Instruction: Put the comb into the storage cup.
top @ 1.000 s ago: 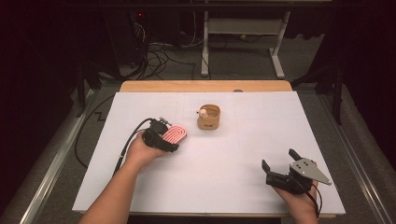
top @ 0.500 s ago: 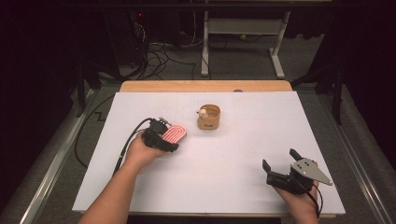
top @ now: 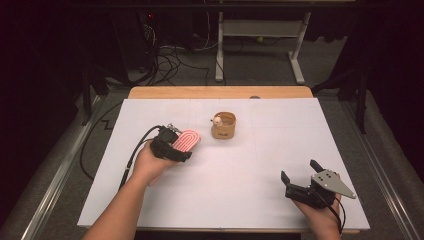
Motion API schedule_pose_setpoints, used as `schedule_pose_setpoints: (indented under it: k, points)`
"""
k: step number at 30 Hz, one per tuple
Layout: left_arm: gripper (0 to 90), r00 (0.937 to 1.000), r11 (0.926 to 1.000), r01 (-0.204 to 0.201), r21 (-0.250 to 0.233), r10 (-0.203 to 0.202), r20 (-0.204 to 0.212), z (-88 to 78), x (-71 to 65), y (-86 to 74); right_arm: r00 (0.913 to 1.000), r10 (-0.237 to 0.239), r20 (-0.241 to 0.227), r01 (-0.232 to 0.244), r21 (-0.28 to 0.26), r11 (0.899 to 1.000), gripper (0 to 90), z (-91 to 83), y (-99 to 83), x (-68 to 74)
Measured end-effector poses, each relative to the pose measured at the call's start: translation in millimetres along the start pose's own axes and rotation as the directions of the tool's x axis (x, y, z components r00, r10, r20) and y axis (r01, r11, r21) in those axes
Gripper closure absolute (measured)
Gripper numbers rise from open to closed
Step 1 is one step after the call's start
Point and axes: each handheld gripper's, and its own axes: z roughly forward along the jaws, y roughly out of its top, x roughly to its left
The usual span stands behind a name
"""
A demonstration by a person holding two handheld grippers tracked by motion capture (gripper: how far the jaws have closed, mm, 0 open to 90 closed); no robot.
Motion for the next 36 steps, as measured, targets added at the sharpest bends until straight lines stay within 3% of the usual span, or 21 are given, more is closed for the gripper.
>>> schedule_pose_setpoints:
  k: [10,17,20,21,22,23,24,25,29,33,34,36]
  points:
    - [20.2,1.0000,0.9969,-0.001,-0.078,0.001,0.005,-10.6,-0.9,-4.6,1.0000,0.008,0.001,-0.008,0.001,1.000,1.1,0.4,-0.8,-0.4]
    - [20.2,0.9999,0.9860,0.012,-0.166,-0.011,0.011,-22.0,1.5,-12.9,1.0000,0.008,0.004,-0.008,0.001,1.000,1.1,0.2,-0.7,-0.5]
    - [20.2,0.9999,0.9754,0.017,-0.220,-0.016,0.006,-29.2,2.4,-18.0,1.0000,0.006,0.002,-0.006,0.001,1.000,1.1,0.4,-0.7,0.4]
    - [20.2,0.9999,0.9754,0.017,-0.220,-0.016,0.006,-29.2,2.4,-18.0,1.0000,0.006,0.002,-0.006,0.001,1.000,1.1,0.4,-0.7,0.4]
    - [20.2,0.9997,0.9664,0.024,-0.256,-0.022,0.011,-33.5,3.1,-20.8,1.0000,0.003,0.001,-0.003,-0.002,1.000,1.1,-0.1,-0.5,0.3]
    - [20.2,0.9997,0.9664,0.024,-0.256,-0.022,0.011,-33.5,3.1,-20.8,1.0000,0.003,0.001,-0.003,-0.002,1.000,1.1,-0.1,-0.5,0.3]
    - [20.2,0.9996,0.9589,0.027,-0.282,-0.024,0.012,-37.3,2.8,-23.3,1.0000,0.006,0.004,-0.006,-0.004,1.000,1.1,-0.3,-0.5,-0.1]
    - [20.2,0.9996,0.9589,0.027,-0.282,-0.024,0.012,-37.3,2.8,-23.3,1.0000,0.006,0.004,-0.006,-0.004,1.000,1.1,-0.3,-0.5,-0.1]
    - [20.2,0.9995,0.9431,0.031,-0.331,-0.027,0.017,-44.3,2.4,-27.3,1.0000,0.004,0.003,-0.004,-0.003,1.000,1.1,-0.5,-0.5,0.3]
    - [20.2,0.9995,0.9342,0.030,-0.356,-0.025,0.018,-47.9,1.3,-29.7,1.0000,0.004,0.002,-0.004,0.000,1.000,1.1,-0.1,-0.7,0.7]
    - [20.2,0.9996,0.9284,0.028,-0.371,-0.024,0.013,-49.2,0.6,-31.4,1.0000,0.003,0.003,-0.003,-0.003,1.000,1.1,-0.2,-0.6,1.0]
    - [20.2,0.9995,0.9261,0.030,-0.376,-0.026,0.017,-49.9,0.2,-32.2,1.0000,0.005,0.003,-0.005,-0.004,1.000,1.1,-0.3,-0.6,1.0]
